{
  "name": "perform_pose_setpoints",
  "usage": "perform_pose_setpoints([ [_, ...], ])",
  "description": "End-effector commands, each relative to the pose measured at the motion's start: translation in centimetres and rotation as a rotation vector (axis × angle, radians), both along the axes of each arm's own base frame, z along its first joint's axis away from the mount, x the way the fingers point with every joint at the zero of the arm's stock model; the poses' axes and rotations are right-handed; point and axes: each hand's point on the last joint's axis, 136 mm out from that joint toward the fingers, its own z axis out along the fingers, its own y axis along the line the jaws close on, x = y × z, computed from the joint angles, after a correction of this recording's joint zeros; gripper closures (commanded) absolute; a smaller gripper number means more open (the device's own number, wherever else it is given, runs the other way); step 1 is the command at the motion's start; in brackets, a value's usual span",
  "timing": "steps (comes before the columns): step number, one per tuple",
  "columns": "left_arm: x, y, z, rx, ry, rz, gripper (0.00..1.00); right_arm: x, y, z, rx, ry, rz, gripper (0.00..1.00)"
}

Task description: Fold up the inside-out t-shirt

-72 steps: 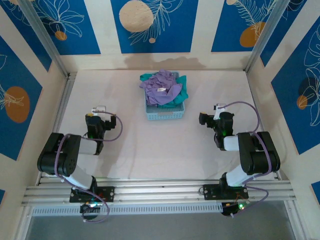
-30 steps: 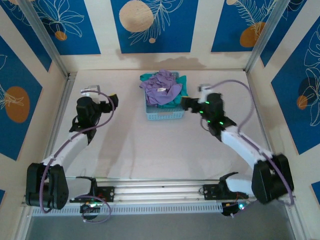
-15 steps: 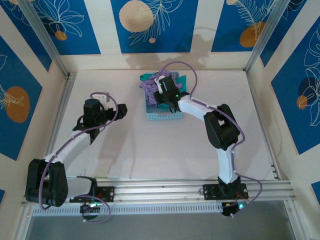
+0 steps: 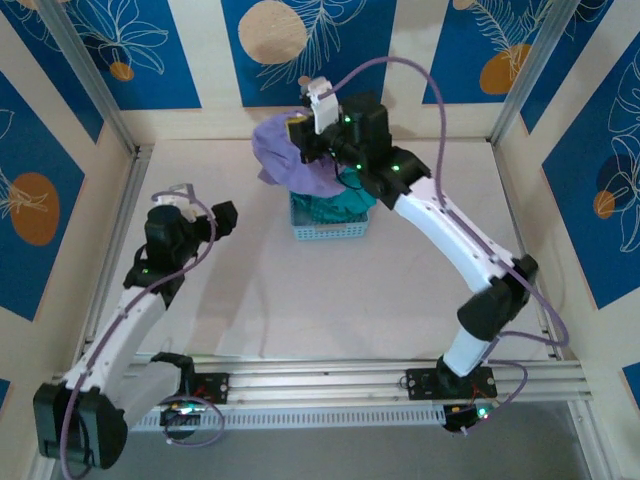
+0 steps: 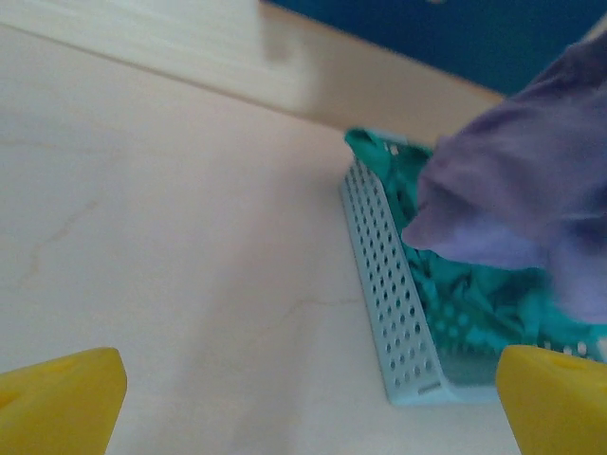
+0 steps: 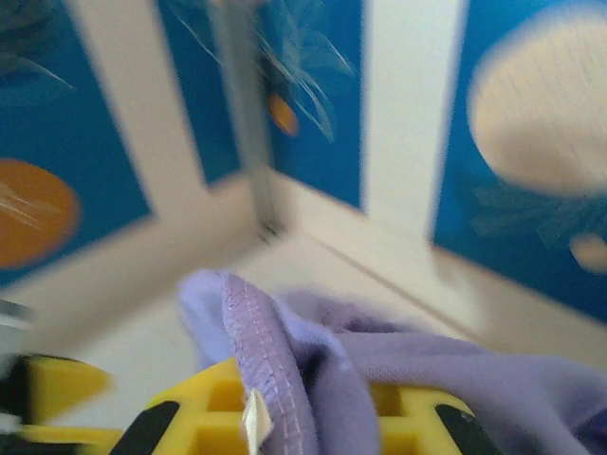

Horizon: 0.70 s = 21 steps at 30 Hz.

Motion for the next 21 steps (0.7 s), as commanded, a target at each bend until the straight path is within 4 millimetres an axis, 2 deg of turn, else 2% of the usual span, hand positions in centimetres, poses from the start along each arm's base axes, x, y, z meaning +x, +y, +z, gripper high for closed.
perform_pose_setpoints([
  [1, -1.7, 3.3, 2.2, 0.000, -0.034, 0.182, 0.00, -4.4, 2.9, 3.6, 0.081, -0.024, 0.179, 1.00],
  [3, -3.0, 4.7, 3.8, 0.009, -0.068, 0.247, 0.00, -4.7, 3.9, 3.6, 0.079, -0.015, 0.192, 1.00],
  [7, -6.5, 7.1, 7.4, -0.004, -0.182, 0.350, 0.00, -4.0, 6.4, 1.5, 0.082, 0.079, 0.254, 1.00],
  [10, -8.1, 7.6, 9.1, -0.010, -0.252, 0.359, 0.00, -4.5, 8.5, 1.0, 0.089, 0.138, 0.343, 1.00],
  [12, -8.1, 6.6, 9.7, -0.016, -0.266, 0.297, 0.00, -5.1, 9.4, 1.9, 0.088, 0.136, 0.373, 1.00],
  [17, -7.2, 0.5, 11.8, -0.153, -0.335, -0.030, 0.00, -6.7, 9.9, 6.2, 0.170, 0.112, 0.448, 1.00],
  [19, -7.0, -1.6, 12.9, -0.202, -0.376, -0.146, 0.00, -6.8, 10.1, 6.8, 0.194, 0.129, 0.462, 1.00],
  [21, -6.0, -2.5, 13.1, -0.215, -0.383, -0.191, 0.00, -7.0, 10.4, 6.9, 0.207, 0.157, 0.494, 1.00],
])
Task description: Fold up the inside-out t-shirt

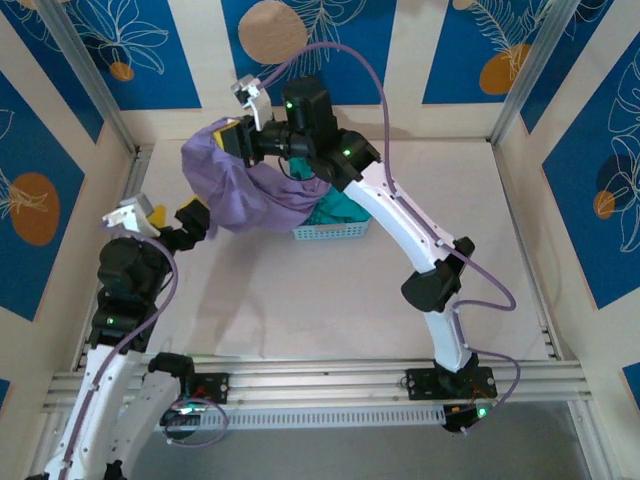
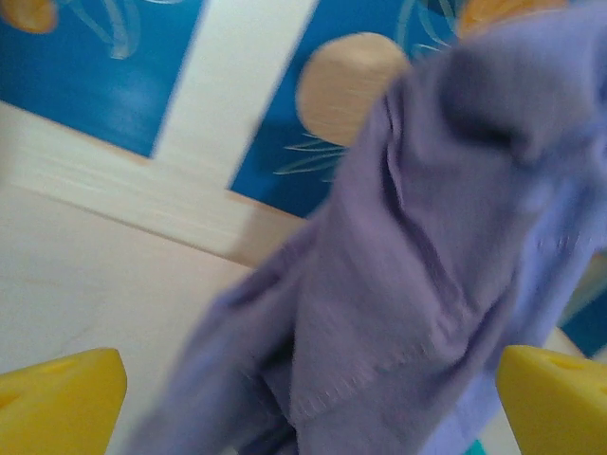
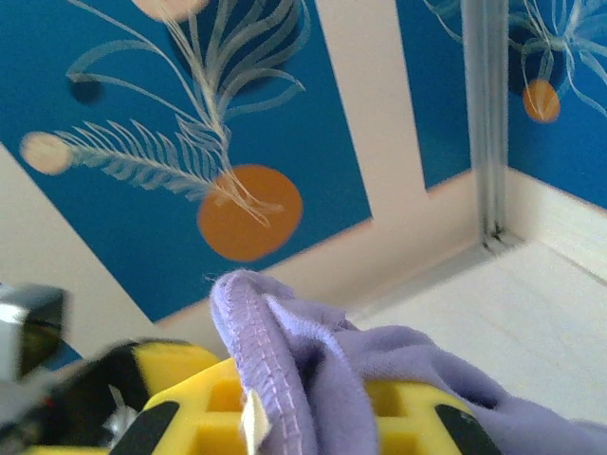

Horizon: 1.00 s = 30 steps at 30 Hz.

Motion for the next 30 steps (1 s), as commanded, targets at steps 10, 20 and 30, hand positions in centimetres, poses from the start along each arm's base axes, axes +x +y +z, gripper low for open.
perform_pose_setpoints([
  [10, 7.0, -5.9, 3.4, -0.062, -0.202, -0.272, 0.16, -3.5, -1.6, 5.0, 0.184, 0.188, 0.232, 1.00],
  [20, 8.7, -2.6, 6.3, -0.037, -0.214, -0.091, 1.00, 5.6, -9.7, -3.7, -0.026, 0.255, -0.213, 0.45],
  [30, 3.2, 4.2, 14.2, 0.078, -0.333, 0.272, 1.00, 13.4, -28.8, -23.9, -0.458, 0.369, -0.850, 0.25],
])
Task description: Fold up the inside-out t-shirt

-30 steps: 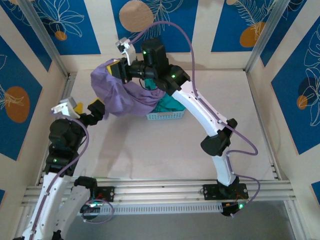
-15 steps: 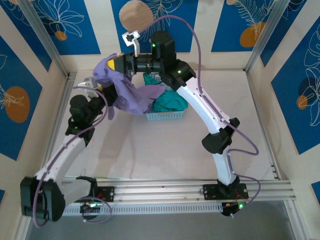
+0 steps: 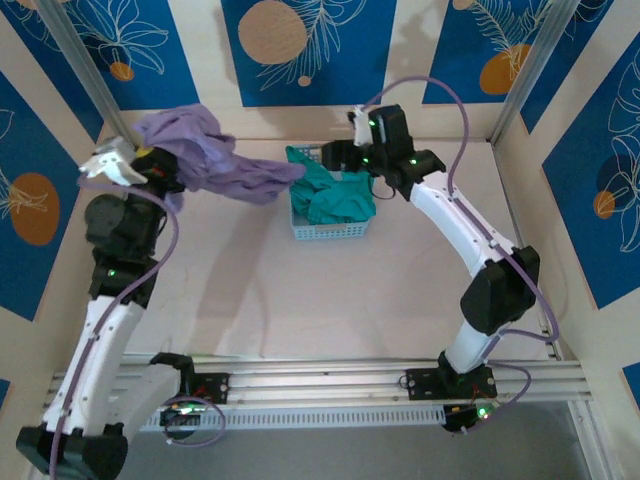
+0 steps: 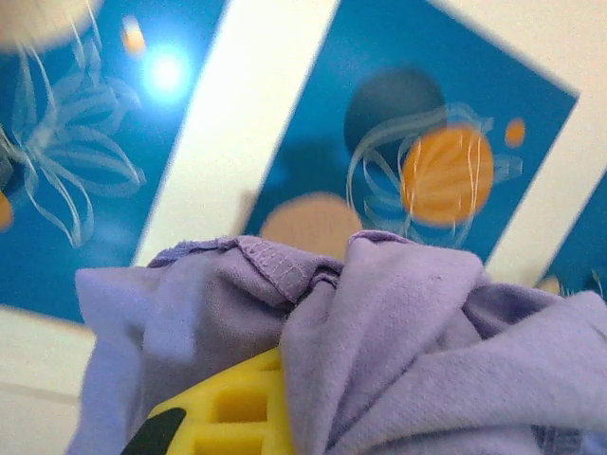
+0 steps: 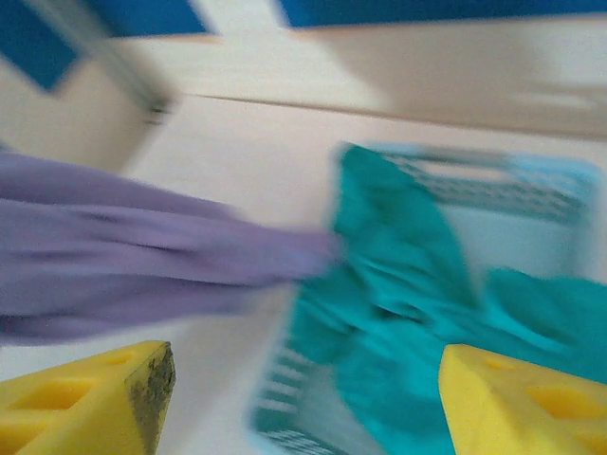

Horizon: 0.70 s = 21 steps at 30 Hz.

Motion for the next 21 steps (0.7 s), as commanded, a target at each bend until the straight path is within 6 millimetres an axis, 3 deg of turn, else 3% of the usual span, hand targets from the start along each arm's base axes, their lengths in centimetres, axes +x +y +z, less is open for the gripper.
perform_pose_setpoints([
  [1, 0.2, 1.4, 1.0, 0.033, 0.005, 0.090, 1.00, 2.2, -5.4, -5.4, -0.136, 0.057, -0.141, 0.25],
  [10, 3.9, -2.1, -0.4, 0.033, 0.076, -0.093, 1.00, 5.3, -5.4, -15.4, -0.135, 0.313, -0.127, 0.31],
  [13, 4.5, -2.5, -1.6, 0.026, 0.100, -0.116, 1.00, 5.9, -4.3, -17.6, -0.125, 0.372, -0.096, 0.42],
  [15, 4.8, -2.8, -2.1, 0.018, 0.108, -0.130, 1.00, 6.4, -4.7, -18.8, -0.160, 0.402, -0.100, 0.57],
  [18, 4.9, -3.3, -2.8, 0.019, 0.122, -0.157, 1.00, 6.5, -8.6, -19.2, -0.311, 0.422, -0.169, 0.72],
  [21, 4.8, -3.5, -3.6, 0.028, 0.139, -0.172, 1.00, 5.8, -15.4, -18.0, -0.444, 0.409, -0.286, 0.74],
])
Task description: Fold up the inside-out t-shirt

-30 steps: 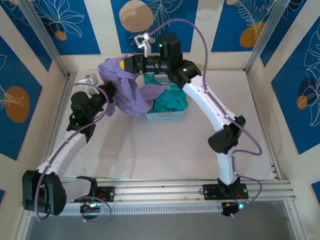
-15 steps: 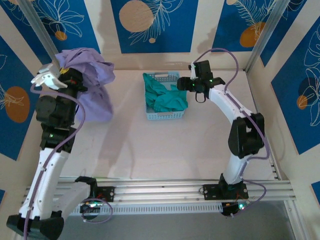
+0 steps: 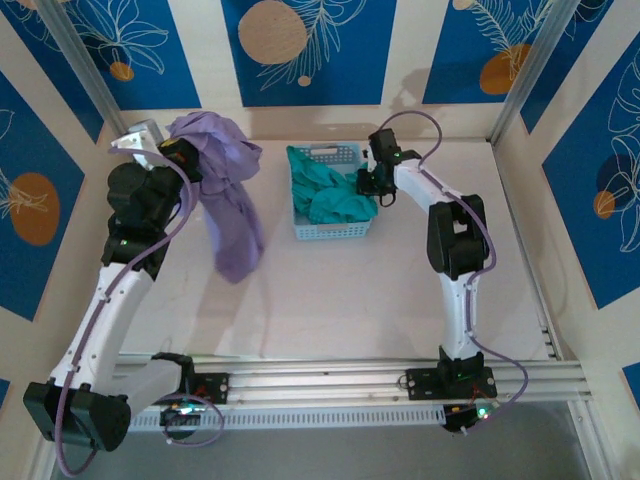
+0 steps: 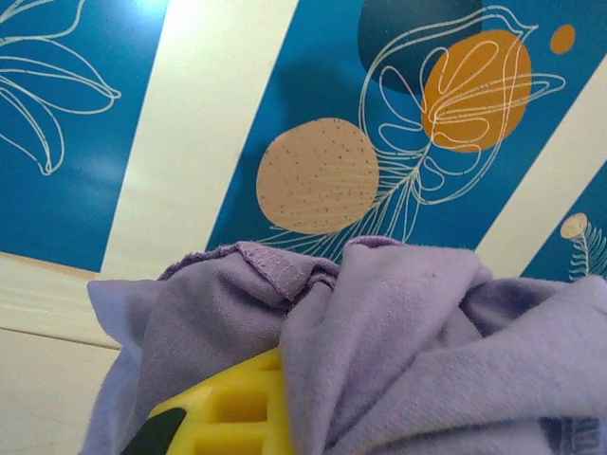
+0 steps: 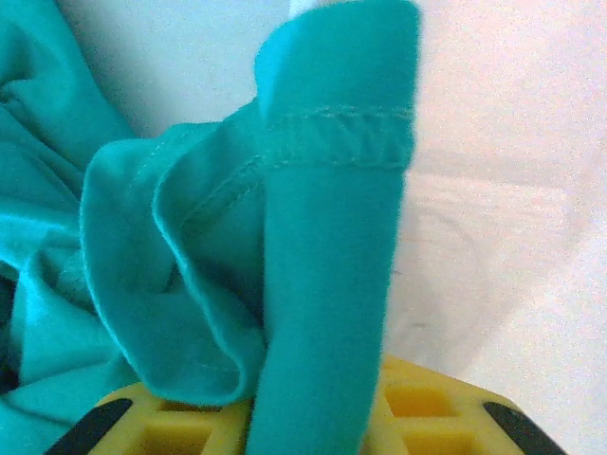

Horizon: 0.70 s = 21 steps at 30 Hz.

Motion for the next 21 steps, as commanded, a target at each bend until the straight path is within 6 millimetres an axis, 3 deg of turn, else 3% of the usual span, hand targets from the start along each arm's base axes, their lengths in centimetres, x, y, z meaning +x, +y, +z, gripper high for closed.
perform_pose_setpoints([
  [1, -1.1, -0.4, 1.9, -0.017, -0.078, -0.041, 1.00, -1.1, -9.7, 2.7, -0.232, -0.001, -0.121, 0.74],
  [3, -1.1, -0.6, 1.3, -0.020, -0.075, -0.052, 1.00, -1.3, -13.9, 4.2, -0.311, -0.025, -0.182, 0.68],
  [5, -1.0, -0.8, 0.8, -0.029, -0.070, -0.066, 1.00, -0.8, -16.0, 5.6, -0.347, -0.057, -0.214, 0.54],
  [7, -0.8, -1.1, 0.2, -0.029, -0.059, -0.079, 1.00, -0.1, -16.8, 7.2, -0.396, -0.100, -0.227, 0.39],
  [9, -0.6, -1.3, -0.2, -0.023, -0.042, -0.091, 1.00, 0.5, -16.4, 9.0, -0.423, -0.137, -0.225, 0.35],
  [11, -0.5, -1.5, -0.8, -0.015, -0.023, -0.097, 1.00, 0.5, -14.4, 10.3, -0.412, -0.180, -0.194, 0.33],
  [14, -0.4, -1.6, -1.3, -0.020, -0.011, -0.101, 1.00, -0.9, -8.5, 10.3, -0.296, -0.213, -0.090, 0.31],
  [18, 0.0, -1.9, -2.2, -0.022, 0.009, -0.118, 1.00, -3.3, -0.9, 7.9, -0.142, -0.177, 0.051, 0.29],
  [21, 0.3, -2.2, -2.7, -0.022, 0.023, -0.130, 1.00, -3.3, 1.5, 5.4, -0.119, -0.130, 0.090, 0.29],
])
